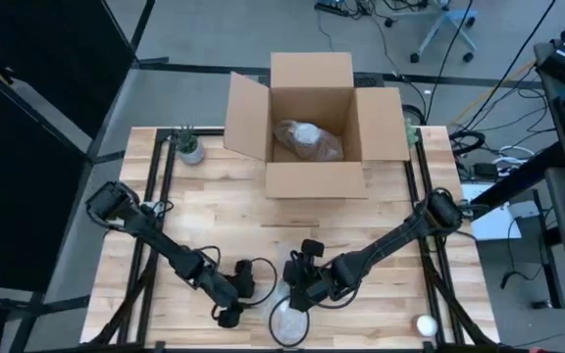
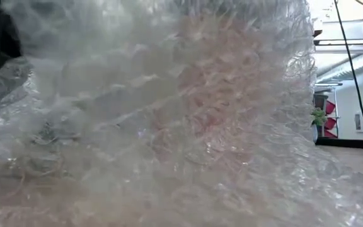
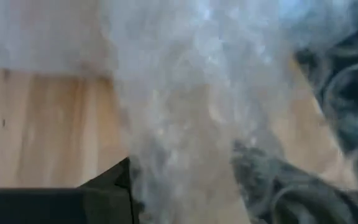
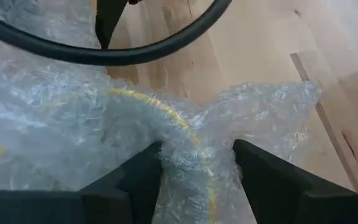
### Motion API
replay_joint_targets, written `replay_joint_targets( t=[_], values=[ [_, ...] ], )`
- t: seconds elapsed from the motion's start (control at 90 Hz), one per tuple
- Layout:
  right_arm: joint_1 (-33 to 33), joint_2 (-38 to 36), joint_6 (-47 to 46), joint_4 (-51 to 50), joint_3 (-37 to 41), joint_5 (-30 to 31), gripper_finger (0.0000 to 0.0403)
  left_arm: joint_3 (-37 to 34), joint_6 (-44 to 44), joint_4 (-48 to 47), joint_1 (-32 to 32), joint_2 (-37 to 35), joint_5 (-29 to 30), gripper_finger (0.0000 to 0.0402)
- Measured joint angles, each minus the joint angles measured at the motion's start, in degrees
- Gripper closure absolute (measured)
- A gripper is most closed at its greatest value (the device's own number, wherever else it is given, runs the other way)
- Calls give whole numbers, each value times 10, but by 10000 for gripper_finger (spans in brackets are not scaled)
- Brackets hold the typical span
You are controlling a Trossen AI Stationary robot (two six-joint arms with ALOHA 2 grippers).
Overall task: Wrap mug
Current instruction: Wrap the orange patterned mug with the transparent bubble wrap
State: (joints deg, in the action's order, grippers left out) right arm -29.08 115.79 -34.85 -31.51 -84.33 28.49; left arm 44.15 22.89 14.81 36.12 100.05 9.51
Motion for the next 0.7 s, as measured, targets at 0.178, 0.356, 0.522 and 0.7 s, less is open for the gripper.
replay_joint_targets(
  t=[0.178, 0.356, 0.522, 0.7],
  values=[
    [0, 0, 0, 0, 0, 0, 216, 0, -5, 1, -8, 0, 3, 223],
    [0, 0, 0, 0, 0, 0, 216, 0, -8, 37, -14, 0, 4, 223],
    [0, 0, -1, 0, 0, 0, 216, 3, -8, 80, -15, 0, 4, 223],
    [1, 0, -2, 1, 0, 0, 216, 38, -27, 83, -14, -12, 4, 223]
  ],
)
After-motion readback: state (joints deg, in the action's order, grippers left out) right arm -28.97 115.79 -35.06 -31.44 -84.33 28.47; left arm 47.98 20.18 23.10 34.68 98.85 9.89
